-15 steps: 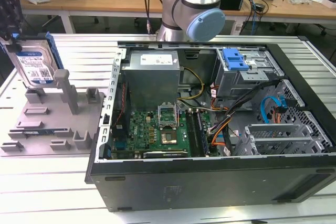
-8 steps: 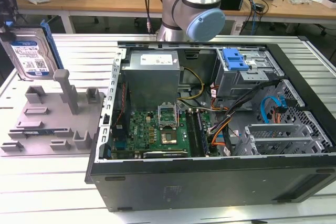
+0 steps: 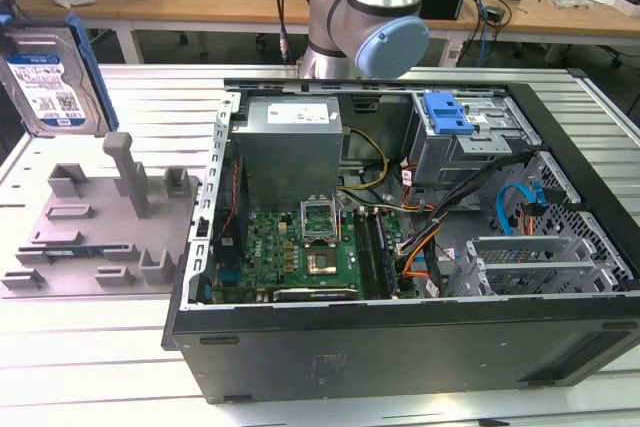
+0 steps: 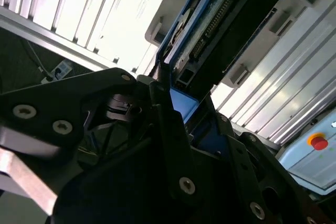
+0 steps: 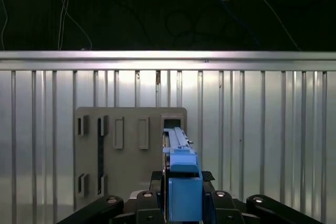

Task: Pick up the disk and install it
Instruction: 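Pick up the disk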

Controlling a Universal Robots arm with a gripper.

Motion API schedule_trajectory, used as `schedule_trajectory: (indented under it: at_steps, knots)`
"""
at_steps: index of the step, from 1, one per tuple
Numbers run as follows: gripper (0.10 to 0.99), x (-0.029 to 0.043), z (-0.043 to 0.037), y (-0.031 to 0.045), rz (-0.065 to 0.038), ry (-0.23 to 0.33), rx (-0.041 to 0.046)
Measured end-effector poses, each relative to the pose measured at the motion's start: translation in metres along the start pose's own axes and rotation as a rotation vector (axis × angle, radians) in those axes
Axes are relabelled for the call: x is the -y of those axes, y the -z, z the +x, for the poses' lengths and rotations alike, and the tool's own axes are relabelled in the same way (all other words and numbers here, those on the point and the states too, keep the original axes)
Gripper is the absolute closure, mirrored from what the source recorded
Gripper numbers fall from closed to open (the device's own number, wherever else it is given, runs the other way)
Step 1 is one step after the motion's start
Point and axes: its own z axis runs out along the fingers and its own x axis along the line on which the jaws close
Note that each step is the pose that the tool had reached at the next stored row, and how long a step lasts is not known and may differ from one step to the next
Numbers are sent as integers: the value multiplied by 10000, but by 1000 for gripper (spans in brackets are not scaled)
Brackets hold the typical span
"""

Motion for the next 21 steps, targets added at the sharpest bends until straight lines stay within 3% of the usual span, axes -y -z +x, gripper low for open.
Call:
schedule_trajectory:
  at_steps: [3, 14, 17, 21]
  knots:
    - [722, -2, 3, 143, 0, 0, 0]
    - [722, -6, 10, 538, -1, -1, 0]
    - [722, -7, 11, 603, 0, -1, 0]
    - [722, -7, 11, 612, -1, 0, 0]
